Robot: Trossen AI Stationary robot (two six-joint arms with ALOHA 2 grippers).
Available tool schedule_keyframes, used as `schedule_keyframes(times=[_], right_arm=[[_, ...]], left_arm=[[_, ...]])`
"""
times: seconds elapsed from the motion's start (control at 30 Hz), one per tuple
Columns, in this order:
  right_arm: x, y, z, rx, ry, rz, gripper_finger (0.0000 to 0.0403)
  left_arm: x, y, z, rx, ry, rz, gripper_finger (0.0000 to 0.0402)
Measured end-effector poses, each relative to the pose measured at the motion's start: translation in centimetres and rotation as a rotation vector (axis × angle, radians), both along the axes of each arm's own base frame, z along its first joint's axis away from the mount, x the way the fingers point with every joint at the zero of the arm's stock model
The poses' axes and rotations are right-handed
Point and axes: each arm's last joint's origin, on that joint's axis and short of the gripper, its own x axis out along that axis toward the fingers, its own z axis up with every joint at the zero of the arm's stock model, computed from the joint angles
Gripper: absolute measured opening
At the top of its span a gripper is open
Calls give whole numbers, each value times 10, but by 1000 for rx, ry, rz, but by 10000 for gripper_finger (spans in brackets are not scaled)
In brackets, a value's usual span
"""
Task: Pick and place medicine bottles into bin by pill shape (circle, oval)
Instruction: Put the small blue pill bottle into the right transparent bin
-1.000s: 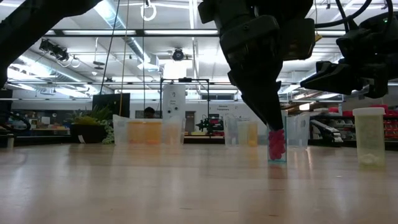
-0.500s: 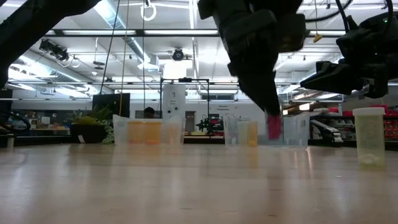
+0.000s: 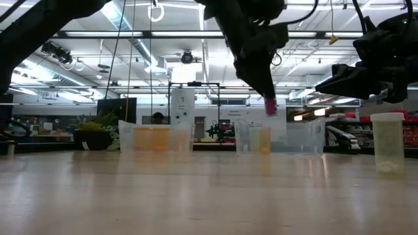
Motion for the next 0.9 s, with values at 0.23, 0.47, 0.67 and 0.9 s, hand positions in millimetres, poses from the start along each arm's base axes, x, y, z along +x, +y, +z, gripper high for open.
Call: schedule_keyframes(times=[0.23,0.47,0.67,0.9], right_arm=[[0,0,0,0,0,0,93],[0,0,0,0,0,0,93],[0,0,0,0,0,0,93],[0,0,0,0,0,0,93]], left_arm=[[-2,36,-4,-5,-5,83,128],[-5,53,-8,-14,15,127,127],[-6,58,-8,-18,16,153,138],[-9,60,-10,-19,38,159,124]])
